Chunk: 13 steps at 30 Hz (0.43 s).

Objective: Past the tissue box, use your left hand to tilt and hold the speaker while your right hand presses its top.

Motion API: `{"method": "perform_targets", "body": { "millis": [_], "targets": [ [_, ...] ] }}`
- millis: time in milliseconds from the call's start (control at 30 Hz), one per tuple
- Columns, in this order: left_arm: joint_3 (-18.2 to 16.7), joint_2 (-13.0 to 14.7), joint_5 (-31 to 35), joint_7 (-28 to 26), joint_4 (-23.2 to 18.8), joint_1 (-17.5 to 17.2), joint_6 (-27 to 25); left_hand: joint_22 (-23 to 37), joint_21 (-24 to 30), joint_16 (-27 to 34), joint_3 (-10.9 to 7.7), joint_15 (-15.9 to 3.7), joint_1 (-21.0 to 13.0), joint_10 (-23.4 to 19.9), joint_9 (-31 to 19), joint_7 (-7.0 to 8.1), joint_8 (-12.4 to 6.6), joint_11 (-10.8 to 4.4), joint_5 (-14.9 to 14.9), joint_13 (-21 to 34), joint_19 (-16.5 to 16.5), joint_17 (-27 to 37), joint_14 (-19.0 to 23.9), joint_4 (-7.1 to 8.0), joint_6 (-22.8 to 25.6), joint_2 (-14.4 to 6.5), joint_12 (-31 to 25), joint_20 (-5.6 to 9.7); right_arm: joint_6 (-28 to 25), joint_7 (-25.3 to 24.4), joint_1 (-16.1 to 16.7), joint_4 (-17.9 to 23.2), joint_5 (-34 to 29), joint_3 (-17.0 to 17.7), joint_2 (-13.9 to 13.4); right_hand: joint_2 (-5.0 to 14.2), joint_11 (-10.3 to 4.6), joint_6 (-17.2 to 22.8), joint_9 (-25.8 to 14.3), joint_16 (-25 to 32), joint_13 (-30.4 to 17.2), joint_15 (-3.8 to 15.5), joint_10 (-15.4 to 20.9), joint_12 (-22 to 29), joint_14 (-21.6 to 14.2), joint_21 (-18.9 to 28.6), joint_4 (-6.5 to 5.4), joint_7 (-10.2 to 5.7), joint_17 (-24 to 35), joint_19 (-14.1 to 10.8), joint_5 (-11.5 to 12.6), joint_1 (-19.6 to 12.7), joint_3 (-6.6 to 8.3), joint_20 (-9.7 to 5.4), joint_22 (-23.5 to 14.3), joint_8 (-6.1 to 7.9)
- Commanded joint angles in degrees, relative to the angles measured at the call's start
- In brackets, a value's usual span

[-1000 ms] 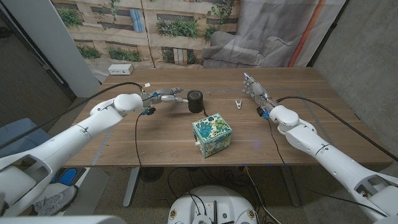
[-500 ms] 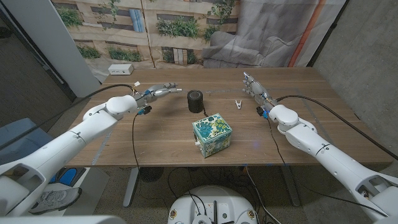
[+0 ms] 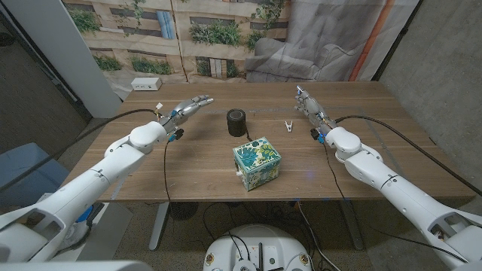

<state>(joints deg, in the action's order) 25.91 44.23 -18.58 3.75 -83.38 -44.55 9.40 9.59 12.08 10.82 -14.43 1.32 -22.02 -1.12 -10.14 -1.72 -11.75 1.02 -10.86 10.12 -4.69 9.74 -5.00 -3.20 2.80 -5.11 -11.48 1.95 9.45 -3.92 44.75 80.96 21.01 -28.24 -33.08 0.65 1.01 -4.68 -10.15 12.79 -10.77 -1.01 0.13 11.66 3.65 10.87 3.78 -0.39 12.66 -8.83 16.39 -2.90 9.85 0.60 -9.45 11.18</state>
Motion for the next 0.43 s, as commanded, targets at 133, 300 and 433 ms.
{"method": "perform_targets", "body": {
  "millis": [133,300,433],
  "targets": [
    [-2.4,-4.8,-3.7,-3.9,4.4,-2.7,5.8,0.2,0.1,0.4,-0.15,0.01,1.4,-0.5,0.1,0.18,0.16,0.07,-0.4,0.1,0.7,0.1,1.0,0.84,0.7,-0.8,-0.1,-0.25,4.1,-3.3,1.0,-2.4,2.4,1.8,3.4,0.53,0.05,1.6,0.0,0.5,0.0,0.70,1.4,0.4,-0.7,-0.2,-0.43,0.36,0.1,0.2,0.3,0.5,-0.07,-0.88,-0.1,0.37],
    [-3.3,-7.8,-6.1,-4.5,7.4,-2.9,9.6,0.2,0.0,0.2,-0.10,-0.05,2.5,-0.3,0.1,0.03,0.43,-0.14,-0.5,0.1,0.8,0.1,1.1,1.40,0.4,-1.4,0.1,-0.14,5.2,-2.9,1.3,-3.0,4.0,2.5,4.1,0.67,0.11,2.2,0.0,0.4,0.0,0.46,1.5,0.3,-0.7,-0.3,-0.59,0.70,0.1,0.4,0.4,0.7,-0.13,-0.89,-0.1,0.49],
    [-3.3,-10.4,-6.2,-5.7,10.3,-2.9,13.3,0.2,0.1,0.2,-0.14,-0.70,3.8,-0.7,0.1,0.04,0.68,-0.61,-0.7,0.1,1.9,0.1,1.7,2.07,0.2,-2.3,0.1,-0.26,6.9,-3.4,1.6,-4.0,5.0,3.0,5.4,0.76,0.13,2.6,0.1,0.5,0.0,-0.10,1.9,0.4,-1.1,-0.2,-0.77,0.84,0.1,0.3,0.4,1.0,-0.24,-0.52,-0.1,0.50]
  ]
}}
